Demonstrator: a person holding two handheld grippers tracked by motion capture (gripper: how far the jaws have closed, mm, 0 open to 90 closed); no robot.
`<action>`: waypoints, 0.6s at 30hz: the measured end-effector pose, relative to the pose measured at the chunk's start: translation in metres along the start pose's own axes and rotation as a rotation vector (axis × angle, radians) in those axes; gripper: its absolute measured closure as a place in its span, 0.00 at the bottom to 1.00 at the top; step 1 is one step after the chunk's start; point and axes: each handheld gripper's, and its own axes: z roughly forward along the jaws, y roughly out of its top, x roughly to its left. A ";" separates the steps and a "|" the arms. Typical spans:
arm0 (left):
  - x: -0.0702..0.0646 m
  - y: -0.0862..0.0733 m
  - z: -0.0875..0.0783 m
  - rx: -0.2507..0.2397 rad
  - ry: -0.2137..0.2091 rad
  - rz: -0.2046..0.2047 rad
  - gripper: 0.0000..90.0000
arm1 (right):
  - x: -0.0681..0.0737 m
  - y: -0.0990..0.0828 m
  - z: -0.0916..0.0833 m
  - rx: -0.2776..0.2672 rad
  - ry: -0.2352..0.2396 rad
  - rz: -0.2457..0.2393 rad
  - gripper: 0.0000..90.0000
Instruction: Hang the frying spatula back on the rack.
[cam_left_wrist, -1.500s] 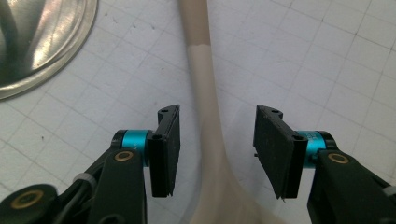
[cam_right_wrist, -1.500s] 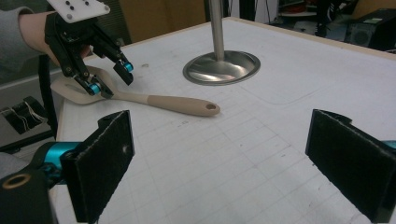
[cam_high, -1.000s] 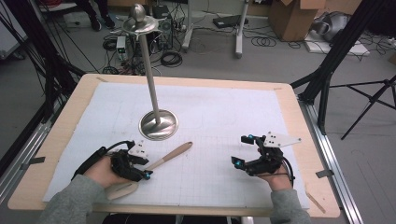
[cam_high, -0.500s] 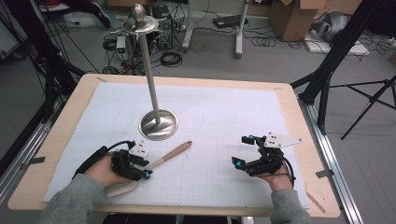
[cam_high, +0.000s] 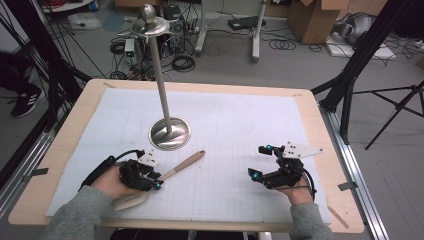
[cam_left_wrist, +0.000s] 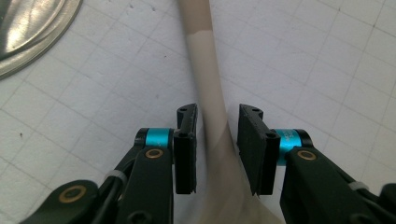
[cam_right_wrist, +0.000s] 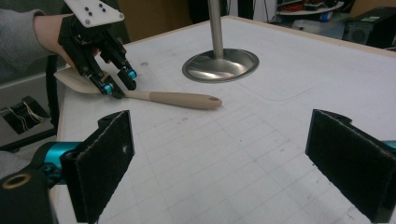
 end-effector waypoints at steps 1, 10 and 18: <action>0.000 0.000 0.000 -0.002 -0.008 0.005 0.77 | 0.000 0.000 0.000 0.000 0.000 0.001 0.08; 0.000 -0.001 0.000 -0.008 -0.003 0.012 0.84 | 0.000 0.000 0.000 0.004 0.005 0.005 0.08; -0.001 -0.001 0.000 -0.011 -0.003 0.026 0.86 | 0.000 -0.001 0.000 0.004 0.005 0.007 0.08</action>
